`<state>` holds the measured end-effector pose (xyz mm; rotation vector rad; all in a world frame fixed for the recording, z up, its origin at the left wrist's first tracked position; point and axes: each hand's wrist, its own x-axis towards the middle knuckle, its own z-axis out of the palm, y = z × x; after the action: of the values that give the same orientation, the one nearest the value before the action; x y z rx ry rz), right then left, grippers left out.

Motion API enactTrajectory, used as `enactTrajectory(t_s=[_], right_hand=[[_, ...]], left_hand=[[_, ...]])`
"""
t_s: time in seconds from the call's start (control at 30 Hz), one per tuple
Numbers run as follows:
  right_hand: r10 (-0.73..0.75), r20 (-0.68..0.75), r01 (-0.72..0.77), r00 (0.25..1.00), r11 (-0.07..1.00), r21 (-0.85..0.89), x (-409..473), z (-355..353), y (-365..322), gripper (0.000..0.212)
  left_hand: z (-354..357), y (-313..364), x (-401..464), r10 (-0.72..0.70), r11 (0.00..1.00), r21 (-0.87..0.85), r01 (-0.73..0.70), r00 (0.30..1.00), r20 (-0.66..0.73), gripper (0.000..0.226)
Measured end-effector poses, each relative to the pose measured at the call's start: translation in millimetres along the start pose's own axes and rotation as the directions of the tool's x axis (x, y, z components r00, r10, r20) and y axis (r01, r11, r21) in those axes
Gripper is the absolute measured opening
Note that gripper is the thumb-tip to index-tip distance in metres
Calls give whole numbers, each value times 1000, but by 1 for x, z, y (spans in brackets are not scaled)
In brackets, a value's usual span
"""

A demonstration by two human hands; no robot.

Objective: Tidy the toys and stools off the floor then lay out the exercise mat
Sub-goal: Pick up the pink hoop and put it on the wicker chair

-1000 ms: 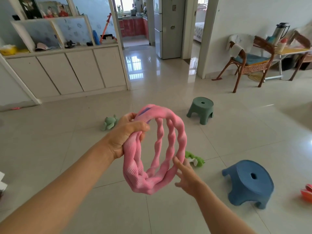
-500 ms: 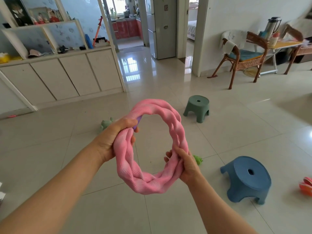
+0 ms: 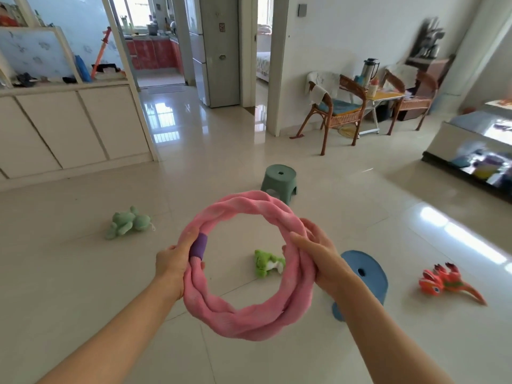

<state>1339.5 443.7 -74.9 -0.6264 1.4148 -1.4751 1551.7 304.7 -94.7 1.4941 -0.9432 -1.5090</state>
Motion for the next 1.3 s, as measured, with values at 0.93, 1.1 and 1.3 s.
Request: enactTrajectory(t_s=[0.93,1.1,1.3], right_hand=[[173,-984,286,45,941,179,-351,19,147,40],[234,-961,395,-146,905,161,-467,31,184,34],[292,-900,465,-325,878,117,-616,61,231,30]], left_hand=[[29,-86,-196,-473,823,491,-286,134,871,11],[7,-128,-299,-545,779,506,-369,-2,838,10],[-48,-189,-423,-622,741,505,-443,-169,765,10]])
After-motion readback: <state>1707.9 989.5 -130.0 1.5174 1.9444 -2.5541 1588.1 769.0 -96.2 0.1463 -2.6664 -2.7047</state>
